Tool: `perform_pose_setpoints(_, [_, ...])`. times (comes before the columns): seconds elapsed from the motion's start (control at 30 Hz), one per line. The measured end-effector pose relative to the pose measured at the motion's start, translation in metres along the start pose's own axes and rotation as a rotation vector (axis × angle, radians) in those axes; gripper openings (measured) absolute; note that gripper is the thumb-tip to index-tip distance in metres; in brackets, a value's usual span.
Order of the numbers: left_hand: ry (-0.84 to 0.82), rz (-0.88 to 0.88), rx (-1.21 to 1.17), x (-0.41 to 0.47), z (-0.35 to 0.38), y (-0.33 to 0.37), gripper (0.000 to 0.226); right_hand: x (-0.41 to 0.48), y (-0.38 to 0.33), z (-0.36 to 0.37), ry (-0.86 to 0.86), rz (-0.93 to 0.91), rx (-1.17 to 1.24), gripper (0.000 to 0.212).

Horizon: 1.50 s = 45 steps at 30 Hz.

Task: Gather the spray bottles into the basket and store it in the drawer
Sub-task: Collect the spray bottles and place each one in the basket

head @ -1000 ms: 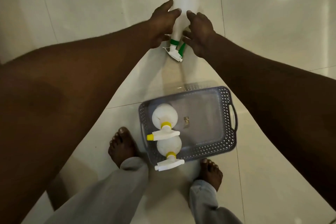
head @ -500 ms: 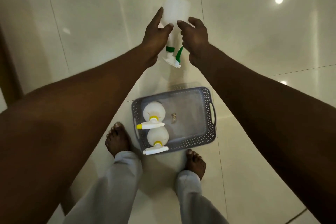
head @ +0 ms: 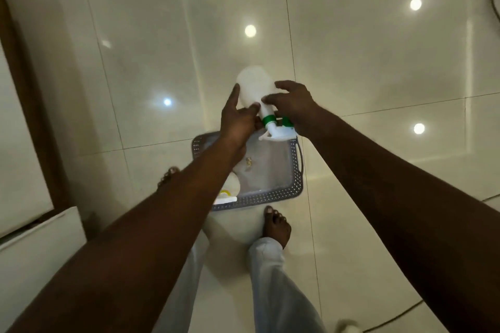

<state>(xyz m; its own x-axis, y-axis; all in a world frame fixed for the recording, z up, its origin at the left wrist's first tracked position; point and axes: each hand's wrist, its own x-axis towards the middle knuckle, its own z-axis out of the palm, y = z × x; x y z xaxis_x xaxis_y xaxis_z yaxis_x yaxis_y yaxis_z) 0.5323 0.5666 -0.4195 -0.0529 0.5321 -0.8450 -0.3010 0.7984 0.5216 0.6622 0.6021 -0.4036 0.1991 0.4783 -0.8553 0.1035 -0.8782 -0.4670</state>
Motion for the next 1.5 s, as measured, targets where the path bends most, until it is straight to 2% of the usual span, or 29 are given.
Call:
perform_pose_setpoints(0.07, [0.031,-0.057,-0.004,-0.01,-0.001,-0.03,0.077,-0.008,0.021,-0.01,-0.063,0.074,-0.113,0.071])
perform_pose_setpoints(0.13, [0.07,-0.11,0.007,-0.019,-0.002,-0.058,0.071,-0.014,0.042,-0.016,-0.135,0.172,-0.196,0.063])
perform_pose_setpoints(0.23, [0.128,-0.176,0.047,-0.025,-0.005,-0.093,0.061,-0.016,0.069,-0.018,-0.202,0.332,-0.186,0.054])
perform_pose_setpoints(0.33, [0.174,-0.268,0.04,-0.022,-0.013,-0.115,0.06,-0.007,0.088,-0.015,-0.267,0.441,-0.221,0.054])
perform_pose_setpoints(0.47, [0.232,-0.303,0.027,-0.009,-0.026,-0.132,0.042,0.014,0.103,-0.003,-0.321,0.471,-0.224,0.056])
perform_pose_setpoints(0.7, [0.324,-0.401,-0.12,0.006,-0.024,-0.142,0.01,0.046,0.11,0.019,-0.385,0.497,-0.294,0.046])
perform_pose_setpoints(0.9, [0.355,-0.384,-0.255,0.007,-0.017,-0.147,0.026,0.057,0.109,0.029,-0.43,0.517,-0.321,0.032])
perform_pose_setpoints(0.97, [0.364,-0.38,-0.28,0.008,-0.018,-0.147,0.023,0.06,0.108,0.031,-0.428,0.519,-0.315,0.027])
perform_pose_setpoints(1.07, [0.364,-0.379,-0.333,0.008,-0.021,-0.147,0.018,0.064,0.107,0.033,-0.43,0.518,-0.295,0.031])
perform_pose_setpoints(1.23, [0.378,-0.358,-0.395,0.002,-0.025,-0.148,0.046,0.064,0.104,0.034,-0.431,0.506,-0.277,0.02])
perform_pose_setpoints(1.4, [0.366,-0.343,-0.37,-0.019,-0.028,-0.148,0.049,0.051,0.107,0.023,-0.347,0.467,-0.147,0.041])
perform_pose_setpoints(1.5, [0.36,-0.346,-0.303,-0.042,-0.028,-0.144,0.039,0.028,0.109,0.009,-0.314,0.461,-0.078,0.046])
